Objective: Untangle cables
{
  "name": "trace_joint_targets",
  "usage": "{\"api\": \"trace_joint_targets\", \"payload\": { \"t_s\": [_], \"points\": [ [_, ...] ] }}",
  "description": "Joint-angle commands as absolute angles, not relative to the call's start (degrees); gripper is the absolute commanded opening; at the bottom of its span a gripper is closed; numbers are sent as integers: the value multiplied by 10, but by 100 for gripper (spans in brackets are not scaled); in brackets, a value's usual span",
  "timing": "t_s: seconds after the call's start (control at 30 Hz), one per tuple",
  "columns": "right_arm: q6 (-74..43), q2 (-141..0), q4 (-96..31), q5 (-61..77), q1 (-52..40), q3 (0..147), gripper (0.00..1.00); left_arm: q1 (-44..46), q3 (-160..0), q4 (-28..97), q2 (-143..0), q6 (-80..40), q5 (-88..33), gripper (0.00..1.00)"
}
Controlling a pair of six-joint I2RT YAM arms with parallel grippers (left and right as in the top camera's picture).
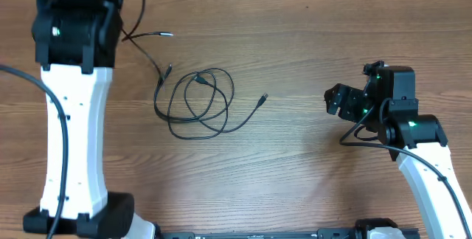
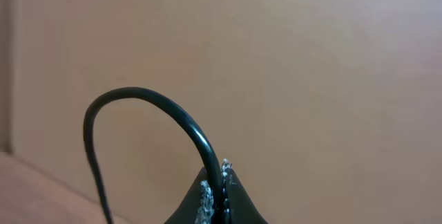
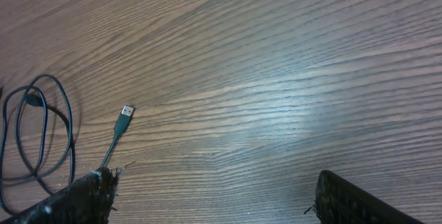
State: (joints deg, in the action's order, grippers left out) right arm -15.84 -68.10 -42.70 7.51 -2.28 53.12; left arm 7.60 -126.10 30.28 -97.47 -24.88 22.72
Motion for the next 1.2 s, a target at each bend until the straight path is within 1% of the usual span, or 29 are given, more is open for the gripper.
{"api": "trace_joint_targets", "payload": {
  "t_s": [0.0, 0.27, 0.57, 0.6, 0.63, 0.67, 0.77, 0.9, 0.97, 1.0, 1.03, 1.07, 1.1, 1.13, 1.17],
  "points": [
    [-159, -682, -426, 78, -22, 528, 91, 26, -1268, 306, -1006, -301, 223, 4],
    [-159, -682, -433, 78, -22, 528, 91, -63, -1268, 350, -1077, -349, 224, 4],
    [-159, -682, -433, 78, -22, 528, 91, -168, -1268, 399, -1141, -347, 224, 4],
    [-159, -682, -432, 78, -22, 528, 91, -180, -1268, 408, -1148, -347, 224, 5],
    [-159, -682, -432, 78, -22, 528, 91, -190, -1268, 416, -1154, -348, 224, 9],
    [-159, -682, -432, 78, -22, 528, 91, -203, -1268, 426, -1162, -348, 224, 9],
    [-159, -682, -433, 78, -22, 528, 91, -232, -1268, 442, -1179, -350, 223, 9],
    [-159, -682, -432, 78, -22, 528, 91, -266, -1268, 455, -1194, -349, 201, 4],
    [-159, -682, -432, 78, -22, 528, 91, -283, -1268, 464, -1203, -350, 178, 4],
    [-159, -682, -432, 78, -22, 528, 91, -289, -1268, 467, -1206, -350, 168, 6],
    [-159, -682, -432, 78, -22, 528, 91, -294, -1268, 469, -1207, -350, 156, 22],
    [-159, -682, -432, 78, -22, 528, 91, -298, -1267, 469, -1208, -350, 142, 56],
    [-159, -682, -432, 78, -22, 528, 91, -303, -1267, 469, -1209, -349, 125, 86],
    [-159, -682, -432, 78, -22, 528, 90, -306, -1267, 469, -1209, -349, 111, 100],
    [-159, -682, -432, 78, -22, 528, 91, -310, -1267, 469, -1209, -349, 96, 100]
  ]
}}
